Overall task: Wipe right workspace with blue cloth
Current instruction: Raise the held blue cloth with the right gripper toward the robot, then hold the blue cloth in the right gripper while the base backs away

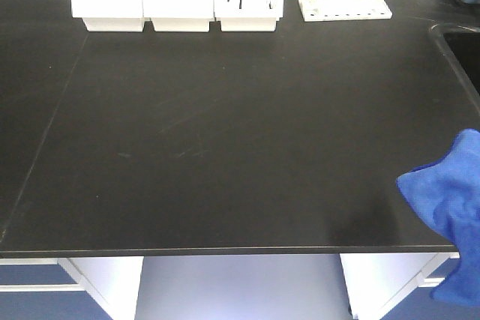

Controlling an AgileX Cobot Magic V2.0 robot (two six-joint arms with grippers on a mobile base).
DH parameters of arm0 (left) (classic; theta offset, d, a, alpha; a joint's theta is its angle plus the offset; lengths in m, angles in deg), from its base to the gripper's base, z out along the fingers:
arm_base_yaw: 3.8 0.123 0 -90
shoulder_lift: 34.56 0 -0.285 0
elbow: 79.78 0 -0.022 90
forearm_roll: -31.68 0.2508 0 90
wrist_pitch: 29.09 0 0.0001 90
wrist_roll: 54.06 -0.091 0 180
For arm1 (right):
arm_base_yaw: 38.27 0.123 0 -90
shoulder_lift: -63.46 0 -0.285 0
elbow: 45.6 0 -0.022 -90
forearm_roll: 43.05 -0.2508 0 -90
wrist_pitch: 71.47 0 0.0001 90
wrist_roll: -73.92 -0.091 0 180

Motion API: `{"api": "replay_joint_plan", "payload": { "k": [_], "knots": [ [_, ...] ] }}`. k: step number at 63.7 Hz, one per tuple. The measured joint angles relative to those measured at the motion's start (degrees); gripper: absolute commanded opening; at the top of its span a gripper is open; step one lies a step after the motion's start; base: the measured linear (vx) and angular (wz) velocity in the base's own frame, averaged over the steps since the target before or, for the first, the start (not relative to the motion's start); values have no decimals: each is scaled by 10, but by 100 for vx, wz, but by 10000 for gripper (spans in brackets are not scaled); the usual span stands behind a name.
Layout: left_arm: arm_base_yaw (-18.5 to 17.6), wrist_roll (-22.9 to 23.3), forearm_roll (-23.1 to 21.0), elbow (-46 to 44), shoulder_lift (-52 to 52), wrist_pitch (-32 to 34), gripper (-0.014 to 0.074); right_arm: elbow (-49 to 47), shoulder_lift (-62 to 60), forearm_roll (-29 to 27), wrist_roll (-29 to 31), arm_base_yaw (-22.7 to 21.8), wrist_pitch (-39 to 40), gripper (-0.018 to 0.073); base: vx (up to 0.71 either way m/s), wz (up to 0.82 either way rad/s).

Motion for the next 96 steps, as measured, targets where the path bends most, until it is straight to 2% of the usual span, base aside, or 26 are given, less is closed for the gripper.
{"api": "replay_joint_plan", "payload": {
  "k": [41, 96],
  "knots": [
    [0, 0, 0, 0, 0, 0, -6, 0, 0, 0, 0, 0, -3, 42, -6, 0],
    [0, 0, 0, 0, 0, 0, -6, 0, 0, 0, 0, 0, -5, 42, -19, 5]
  ]
}}
